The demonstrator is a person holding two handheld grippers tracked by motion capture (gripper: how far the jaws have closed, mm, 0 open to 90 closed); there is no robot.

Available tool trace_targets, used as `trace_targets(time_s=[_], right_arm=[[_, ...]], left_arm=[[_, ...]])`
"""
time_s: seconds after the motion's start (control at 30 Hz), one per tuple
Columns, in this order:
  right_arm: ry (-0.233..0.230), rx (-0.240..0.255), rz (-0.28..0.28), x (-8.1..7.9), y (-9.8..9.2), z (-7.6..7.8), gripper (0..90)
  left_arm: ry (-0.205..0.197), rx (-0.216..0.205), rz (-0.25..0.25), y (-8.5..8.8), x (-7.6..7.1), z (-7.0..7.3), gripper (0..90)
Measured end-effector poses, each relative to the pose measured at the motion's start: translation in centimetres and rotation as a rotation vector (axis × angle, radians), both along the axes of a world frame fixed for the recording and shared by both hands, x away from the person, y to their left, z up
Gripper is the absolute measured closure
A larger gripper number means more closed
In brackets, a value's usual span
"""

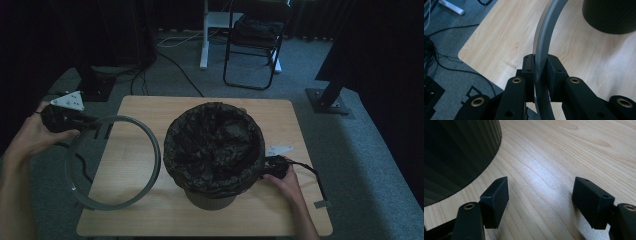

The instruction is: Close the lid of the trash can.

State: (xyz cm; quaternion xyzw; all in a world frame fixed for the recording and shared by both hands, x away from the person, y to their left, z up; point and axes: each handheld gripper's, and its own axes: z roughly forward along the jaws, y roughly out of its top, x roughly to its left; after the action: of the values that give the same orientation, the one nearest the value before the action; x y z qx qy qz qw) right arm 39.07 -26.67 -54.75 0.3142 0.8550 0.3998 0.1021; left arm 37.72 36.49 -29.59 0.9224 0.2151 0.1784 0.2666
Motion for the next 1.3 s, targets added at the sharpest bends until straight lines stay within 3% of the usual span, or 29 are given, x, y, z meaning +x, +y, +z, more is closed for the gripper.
trace_targets(time_s=[0.07,0.27,0.5,0.93,1.2,1.3], right_arm=[[-0.001,0.0,0.0,0.0,0.0,0.0,29.1],[-0.001,-0.001,-0.001,0.0,0.0,0.0,29.1],[0.0,0.0,0.0,0.0,0.0,0.0,29.1],[0.0,0.001,0.0,0.1,0.0,0.0,29.1],[0.0,0.0,0.0,0.0,0.0,0.0,29.1],[0.0,0.001,0.0,0.0,0.0,0.0,29.1]], left_arm=[[-0.007,-0.011,-0.006,-0.1,0.0,0.6,78.7],[-0.011,0.006,-0.021,-0.8,0.1,2.2,78.6],[-0.024,-0.04,-0.054,-1.0,-0.2,3.9,78.6],[-0.076,-0.074,-0.096,-2.3,-0.4,6.9,78.6],[-0.074,-0.061,-0.118,-2.9,-0.5,8.1,78.6],[-0.081,-0.076,-0.113,-2.6,-0.7,8.3,78.6]])
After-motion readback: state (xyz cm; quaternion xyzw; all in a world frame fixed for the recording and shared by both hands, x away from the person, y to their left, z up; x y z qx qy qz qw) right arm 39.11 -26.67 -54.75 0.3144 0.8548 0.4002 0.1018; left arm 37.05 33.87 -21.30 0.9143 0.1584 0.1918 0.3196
